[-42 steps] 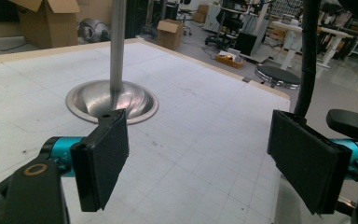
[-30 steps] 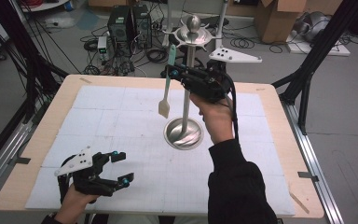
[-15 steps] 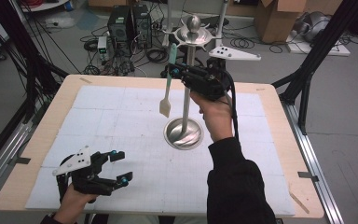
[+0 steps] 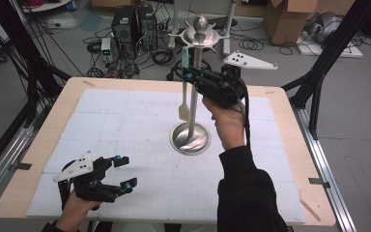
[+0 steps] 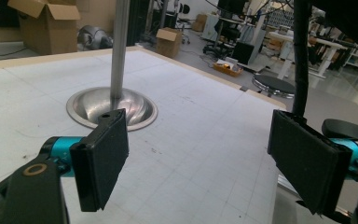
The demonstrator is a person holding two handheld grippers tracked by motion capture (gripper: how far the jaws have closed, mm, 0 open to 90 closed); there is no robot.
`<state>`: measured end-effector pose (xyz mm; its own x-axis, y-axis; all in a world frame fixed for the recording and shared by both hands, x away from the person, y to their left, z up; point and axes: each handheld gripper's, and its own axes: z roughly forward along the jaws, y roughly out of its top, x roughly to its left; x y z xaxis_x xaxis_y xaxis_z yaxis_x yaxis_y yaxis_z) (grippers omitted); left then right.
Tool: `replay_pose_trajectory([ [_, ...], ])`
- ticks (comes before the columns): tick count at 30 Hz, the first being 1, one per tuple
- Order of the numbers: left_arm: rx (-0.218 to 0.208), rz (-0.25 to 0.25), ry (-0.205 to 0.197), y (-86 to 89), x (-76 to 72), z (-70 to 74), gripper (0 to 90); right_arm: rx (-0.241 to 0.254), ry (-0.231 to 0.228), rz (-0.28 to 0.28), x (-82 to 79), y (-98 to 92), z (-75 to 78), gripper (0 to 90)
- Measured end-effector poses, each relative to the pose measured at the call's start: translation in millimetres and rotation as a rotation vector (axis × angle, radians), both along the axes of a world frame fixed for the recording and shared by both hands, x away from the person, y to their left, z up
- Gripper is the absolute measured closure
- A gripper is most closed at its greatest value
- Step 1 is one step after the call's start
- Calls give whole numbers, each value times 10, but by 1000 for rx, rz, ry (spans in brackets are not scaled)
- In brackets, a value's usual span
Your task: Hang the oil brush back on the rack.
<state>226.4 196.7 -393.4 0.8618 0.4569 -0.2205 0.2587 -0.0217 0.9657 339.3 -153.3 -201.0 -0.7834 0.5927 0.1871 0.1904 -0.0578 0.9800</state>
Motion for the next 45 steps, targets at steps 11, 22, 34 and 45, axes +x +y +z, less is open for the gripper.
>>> replay_pose_trajectory([
  [11,-42,56,0,62,18,-1,185,-106,-139,-116,-434,-277,-346,340],
  [22,-34,90,-2,130,45,-14,189,-223,-68,-241,-959,-843,-1228,206],
  [34,-17,130,-14,133,84,-29,197,-239,-23,-296,-1357,-1458,-1825,172],
  [45,-7,131,-26,144,38,-29,196,-230,3,-319,-1371,-1473,-1848,164],
])
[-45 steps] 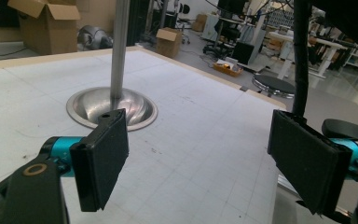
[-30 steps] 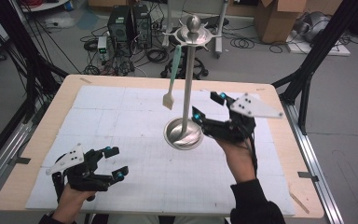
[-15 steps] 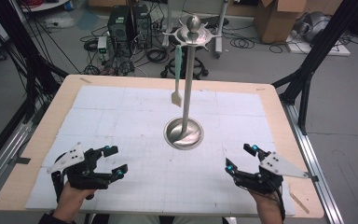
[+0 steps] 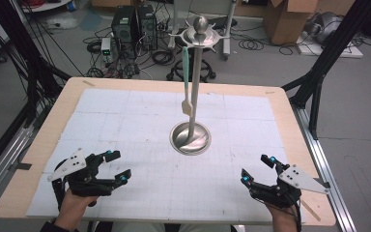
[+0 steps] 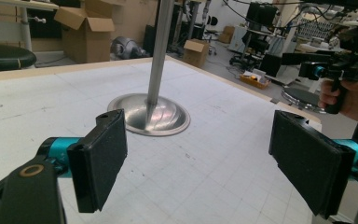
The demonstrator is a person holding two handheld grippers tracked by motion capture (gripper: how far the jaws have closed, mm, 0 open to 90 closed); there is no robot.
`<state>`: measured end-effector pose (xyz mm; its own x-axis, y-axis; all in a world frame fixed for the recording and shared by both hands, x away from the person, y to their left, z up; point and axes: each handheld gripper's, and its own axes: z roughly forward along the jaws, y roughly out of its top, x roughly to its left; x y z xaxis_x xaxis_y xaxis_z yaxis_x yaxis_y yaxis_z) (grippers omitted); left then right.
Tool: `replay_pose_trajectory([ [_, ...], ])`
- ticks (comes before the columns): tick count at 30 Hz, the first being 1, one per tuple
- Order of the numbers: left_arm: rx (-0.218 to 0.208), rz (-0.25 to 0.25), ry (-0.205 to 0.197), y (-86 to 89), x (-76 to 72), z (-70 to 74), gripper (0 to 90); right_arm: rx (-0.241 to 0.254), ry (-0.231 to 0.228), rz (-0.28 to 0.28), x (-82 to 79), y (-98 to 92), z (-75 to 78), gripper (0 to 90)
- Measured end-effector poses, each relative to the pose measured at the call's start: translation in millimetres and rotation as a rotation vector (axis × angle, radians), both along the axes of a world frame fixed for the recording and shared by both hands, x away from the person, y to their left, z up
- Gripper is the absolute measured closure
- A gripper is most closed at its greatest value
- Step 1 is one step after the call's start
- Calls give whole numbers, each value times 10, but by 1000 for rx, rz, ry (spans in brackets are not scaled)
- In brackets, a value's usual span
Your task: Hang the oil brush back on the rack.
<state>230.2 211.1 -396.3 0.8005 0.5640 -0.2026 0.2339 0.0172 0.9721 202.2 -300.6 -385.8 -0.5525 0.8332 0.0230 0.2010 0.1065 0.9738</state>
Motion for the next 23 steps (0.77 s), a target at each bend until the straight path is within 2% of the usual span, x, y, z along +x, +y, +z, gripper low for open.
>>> replay_pose_trajectory([
  [4,-9,3,0,13,-11,4,195,1,8,2,-7,29,4,164],
  [6,-9,7,3,12,-6,0,196,-11,-1,3,-7,30,4,164],
  [19,-1,10,13,19,9,-25,196,-22,14,11,4,50,-5,164],
  [23,-7,26,23,27,21,-35,196,-18,21,10,8,36,-11,164],
])
